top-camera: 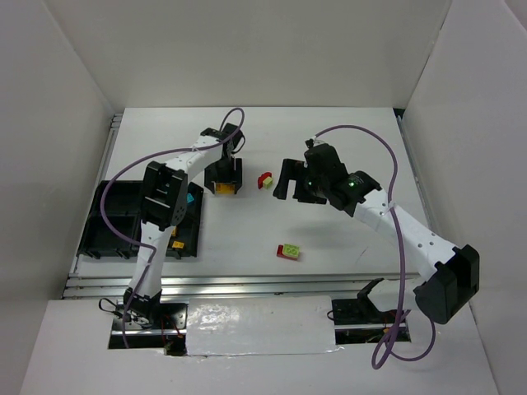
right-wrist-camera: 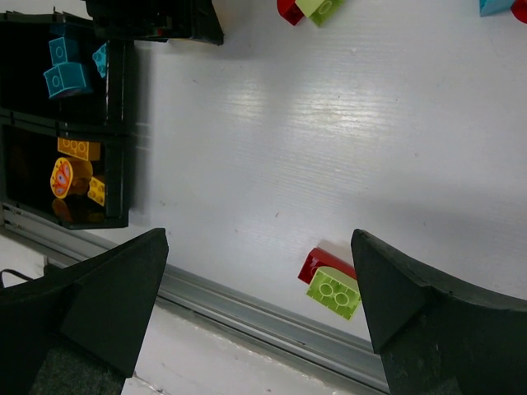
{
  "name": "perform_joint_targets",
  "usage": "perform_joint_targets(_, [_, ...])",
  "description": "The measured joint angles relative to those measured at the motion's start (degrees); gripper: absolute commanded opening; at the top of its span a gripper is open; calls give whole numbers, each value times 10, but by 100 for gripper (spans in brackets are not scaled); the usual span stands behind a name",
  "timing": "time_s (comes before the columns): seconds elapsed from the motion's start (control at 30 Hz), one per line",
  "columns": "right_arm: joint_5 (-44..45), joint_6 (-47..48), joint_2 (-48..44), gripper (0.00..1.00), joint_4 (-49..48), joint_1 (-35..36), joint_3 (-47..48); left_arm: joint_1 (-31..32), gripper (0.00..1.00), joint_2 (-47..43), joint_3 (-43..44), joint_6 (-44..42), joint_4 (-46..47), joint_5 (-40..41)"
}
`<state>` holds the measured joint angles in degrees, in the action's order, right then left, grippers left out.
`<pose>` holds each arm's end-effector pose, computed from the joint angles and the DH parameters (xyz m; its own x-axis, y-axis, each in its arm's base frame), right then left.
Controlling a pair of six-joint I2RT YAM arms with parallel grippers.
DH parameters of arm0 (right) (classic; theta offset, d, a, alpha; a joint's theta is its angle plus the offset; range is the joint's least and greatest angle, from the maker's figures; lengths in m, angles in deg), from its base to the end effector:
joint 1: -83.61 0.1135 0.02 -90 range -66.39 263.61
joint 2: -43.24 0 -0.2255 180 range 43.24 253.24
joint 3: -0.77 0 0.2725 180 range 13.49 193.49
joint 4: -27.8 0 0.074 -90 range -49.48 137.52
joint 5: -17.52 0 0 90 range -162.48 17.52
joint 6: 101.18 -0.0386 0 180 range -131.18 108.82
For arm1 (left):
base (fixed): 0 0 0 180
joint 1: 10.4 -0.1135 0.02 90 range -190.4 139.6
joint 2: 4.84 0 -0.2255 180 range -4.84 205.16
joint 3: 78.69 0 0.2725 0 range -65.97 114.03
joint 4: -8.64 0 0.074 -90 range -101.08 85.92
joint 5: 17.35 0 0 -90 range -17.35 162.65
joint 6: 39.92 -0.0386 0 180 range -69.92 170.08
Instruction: Sort the legos into containers by color
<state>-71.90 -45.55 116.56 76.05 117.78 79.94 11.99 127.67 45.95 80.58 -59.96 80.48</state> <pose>0.2563 0.1735 0.2814 -0.7741 0.1568 -0.6134 -0.1435 0.9002 0.4112 0.4352 -0.1736 0.1333 -0.9511 -0.1520 -0.2688 -0.1565 0.9877 -0.0046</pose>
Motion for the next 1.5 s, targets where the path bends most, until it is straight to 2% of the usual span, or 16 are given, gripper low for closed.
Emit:
perform_joint_targets(0.03, [0, 0, 0, 100, 0, 0, 0, 0, 69, 1, -1, 0, 2, 0])
perform_joint_targets(0.1, [0, 2, 0, 100, 0, 0, 0, 0, 54, 1, -1, 2, 4, 0])
perform_joint_targets(0.13, [0, 3, 1, 100, 0, 0, 1, 0, 29, 1, 0, -3, 6, 0])
perform_joint_targets(0.2, [0, 5, 2, 100, 0, 0, 4, 0, 8, 1, 1, -3, 6, -2])
perform_joint_targets(0.27, [0, 7, 3, 100, -2, 0, 7, 0, 0, 1, 8, -4, 0, -4])
perform_joint_targets(0.5, [-8, 11, 17, 100, -7, -1, 19, 3, 0, -20, 59, -3, -17, 12])
perform_joint_targets(0.63, [-14, 14, 25, 100, -8, -1, 20, 4, 0, -103, 52, 1, -37, 54])
perform_joint_targets(0.93, [-34, 15, 26, 100, -20, -12, 16, -25, 0, -419, -155, 33, -88, 126])
perform_joint_targets(1.07, [-50, 15, 27, 100, -23, -18, 13, -45, 0, -483, -233, 47, -117, 142])
perform_joint_targets(1.2, [-60, 15, 28, 100, -27, -19, 12, -50, 1, -507, -333, 63, -141, 147])
perform_joint_targets(1.33, [-60, 19, 28, 100, -29, -19, 6, -64, 15, -508, -407, 79, -149, 149])
perform_joint_targets(1.37, [-61, 20, 28, 100, -29, -19, 6, -68, 23, -511, -420, 85, -148, 149])
perform_joint_targets(1.43, [-61, 21, 28, 100, -30, -19, 5, -75, 31, -518, -437, 88, -144, 148])
perform_joint_targets(1.5, [-61, 23, 28, 100, -30, -19, 5, -81, 47, -523, -446, 89, -139, 149])
